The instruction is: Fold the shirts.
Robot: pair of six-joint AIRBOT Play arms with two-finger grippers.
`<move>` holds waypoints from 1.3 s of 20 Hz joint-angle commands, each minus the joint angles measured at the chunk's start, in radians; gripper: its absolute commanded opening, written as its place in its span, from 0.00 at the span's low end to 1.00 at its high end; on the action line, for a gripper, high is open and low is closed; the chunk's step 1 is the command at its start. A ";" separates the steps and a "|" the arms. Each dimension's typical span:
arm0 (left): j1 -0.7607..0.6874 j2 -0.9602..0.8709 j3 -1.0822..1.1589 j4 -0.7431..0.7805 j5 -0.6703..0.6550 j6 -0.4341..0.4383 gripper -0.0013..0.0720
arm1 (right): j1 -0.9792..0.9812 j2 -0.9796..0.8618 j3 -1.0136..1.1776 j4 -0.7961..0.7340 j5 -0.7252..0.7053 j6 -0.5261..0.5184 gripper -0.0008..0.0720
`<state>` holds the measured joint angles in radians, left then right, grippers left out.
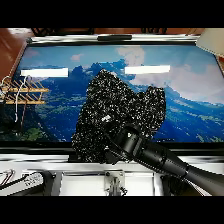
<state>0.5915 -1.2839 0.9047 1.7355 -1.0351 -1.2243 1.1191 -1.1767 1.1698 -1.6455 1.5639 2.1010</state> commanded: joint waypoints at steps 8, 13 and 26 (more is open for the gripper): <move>0.029 -0.069 -0.024 -0.071 0.077 0.114 0.65 | 0.000 -0.001 0.001 -0.037 0.000 0.037 0.11; 0.029 -0.085 -0.051 -0.073 0.089 0.116 0.47 | 0.000 -0.001 0.001 -0.038 0.000 0.043 0.11; 0.023 0.107 -0.071 -0.154 0.126 0.040 0.09 | 0.000 -0.001 0.001 -0.066 0.000 0.042 0.11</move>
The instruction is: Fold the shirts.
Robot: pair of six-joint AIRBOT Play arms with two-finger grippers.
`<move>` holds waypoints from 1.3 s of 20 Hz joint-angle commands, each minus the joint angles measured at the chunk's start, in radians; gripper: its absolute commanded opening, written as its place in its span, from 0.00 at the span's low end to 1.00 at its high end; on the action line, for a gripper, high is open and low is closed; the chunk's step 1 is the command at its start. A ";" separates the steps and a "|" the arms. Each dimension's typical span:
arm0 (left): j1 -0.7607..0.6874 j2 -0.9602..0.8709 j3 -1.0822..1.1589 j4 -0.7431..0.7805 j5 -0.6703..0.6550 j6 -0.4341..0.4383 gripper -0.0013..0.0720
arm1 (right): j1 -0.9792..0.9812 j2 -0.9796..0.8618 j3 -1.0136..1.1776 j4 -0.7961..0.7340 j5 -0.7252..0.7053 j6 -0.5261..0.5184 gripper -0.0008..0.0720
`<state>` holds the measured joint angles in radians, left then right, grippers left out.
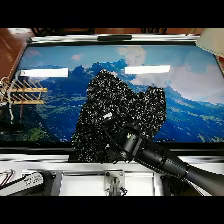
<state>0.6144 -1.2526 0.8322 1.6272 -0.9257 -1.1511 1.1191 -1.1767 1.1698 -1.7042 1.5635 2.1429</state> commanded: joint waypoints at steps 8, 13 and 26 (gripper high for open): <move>-0.183 0.446 -0.006 -0.141 -0.012 -0.228 0.08 | 0.000 0.059 0.001 -0.105 0.064 0.000 0.11; -0.525 0.672 -0.006 -0.181 -0.202 -0.267 0.08 | -0.048 0.106 0.001 -0.171 0.076 0.016 0.11; -1.459 0.694 -0.006 -0.180 -0.800 -0.212 0.08 | -0.313 0.235 0.001 -0.365 0.082 -0.233 0.11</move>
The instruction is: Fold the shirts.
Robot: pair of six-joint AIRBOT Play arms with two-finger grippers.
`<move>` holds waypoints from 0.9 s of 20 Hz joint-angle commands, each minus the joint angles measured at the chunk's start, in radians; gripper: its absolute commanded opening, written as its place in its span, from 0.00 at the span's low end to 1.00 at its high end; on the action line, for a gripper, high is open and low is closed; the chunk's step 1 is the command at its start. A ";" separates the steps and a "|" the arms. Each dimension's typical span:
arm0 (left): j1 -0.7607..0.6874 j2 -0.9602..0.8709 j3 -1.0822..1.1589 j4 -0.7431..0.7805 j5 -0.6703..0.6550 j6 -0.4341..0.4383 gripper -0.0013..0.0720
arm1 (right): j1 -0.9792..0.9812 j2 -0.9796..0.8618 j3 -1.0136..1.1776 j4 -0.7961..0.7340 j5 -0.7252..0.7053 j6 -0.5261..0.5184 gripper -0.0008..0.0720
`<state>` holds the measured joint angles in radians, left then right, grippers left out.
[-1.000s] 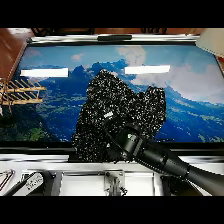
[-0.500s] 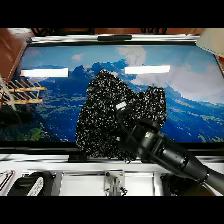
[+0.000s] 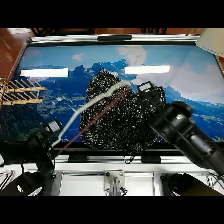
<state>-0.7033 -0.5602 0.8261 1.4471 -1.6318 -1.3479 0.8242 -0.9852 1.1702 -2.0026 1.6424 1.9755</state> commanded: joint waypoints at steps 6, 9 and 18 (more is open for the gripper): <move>-0.278 0.002 0.000 0.013 -0.108 0.019 0.08 | -0.018 0.108 0.001 -0.068 0.044 -0.090 0.11; -0.276 0.001 -0.021 0.038 -0.077 0.016 0.08 | -0.018 0.114 0.001 -0.055 0.068 -0.092 0.11; -0.276 -0.094 -0.171 0.031 0.270 -0.089 0.08 | -0.018 0.114 0.001 0.043 0.036 -0.122 0.11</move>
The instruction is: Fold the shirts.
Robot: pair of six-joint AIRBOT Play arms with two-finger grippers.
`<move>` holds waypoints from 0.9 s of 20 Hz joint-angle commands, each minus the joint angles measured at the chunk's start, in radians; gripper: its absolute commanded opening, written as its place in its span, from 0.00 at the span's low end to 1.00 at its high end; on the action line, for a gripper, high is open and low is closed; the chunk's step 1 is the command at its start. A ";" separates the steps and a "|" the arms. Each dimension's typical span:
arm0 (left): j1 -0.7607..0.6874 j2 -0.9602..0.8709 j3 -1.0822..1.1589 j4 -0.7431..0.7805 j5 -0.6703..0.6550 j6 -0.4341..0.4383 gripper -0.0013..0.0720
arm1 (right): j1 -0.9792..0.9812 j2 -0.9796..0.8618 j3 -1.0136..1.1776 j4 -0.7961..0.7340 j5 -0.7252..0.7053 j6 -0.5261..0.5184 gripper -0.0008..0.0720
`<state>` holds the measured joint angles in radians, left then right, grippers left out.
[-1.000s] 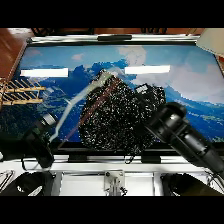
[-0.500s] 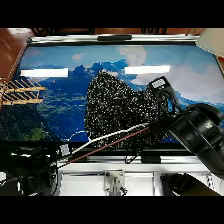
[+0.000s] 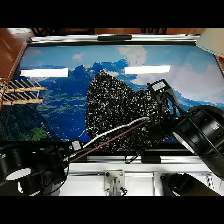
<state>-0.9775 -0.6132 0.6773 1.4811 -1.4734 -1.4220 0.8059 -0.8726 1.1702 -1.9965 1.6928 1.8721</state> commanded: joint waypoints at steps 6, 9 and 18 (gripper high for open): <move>-0.001 -0.028 -0.019 0.084 0.074 -0.006 0.08 | 0.000 0.001 0.001 0.016 -0.010 -0.034 0.11; -0.002 0.057 -0.019 0.102 0.043 -0.057 0.08 | 0.000 0.001 0.001 0.016 -0.012 -0.034 0.11; -0.002 0.076 -0.035 0.023 -0.018 0.075 0.08 | 0.000 0.001 0.001 0.025 -0.017 -0.038 0.11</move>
<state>-0.9791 -0.5373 0.6514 1.5116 -1.5063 -1.3720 0.8059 -0.8722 1.1702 -1.9800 1.6764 1.8359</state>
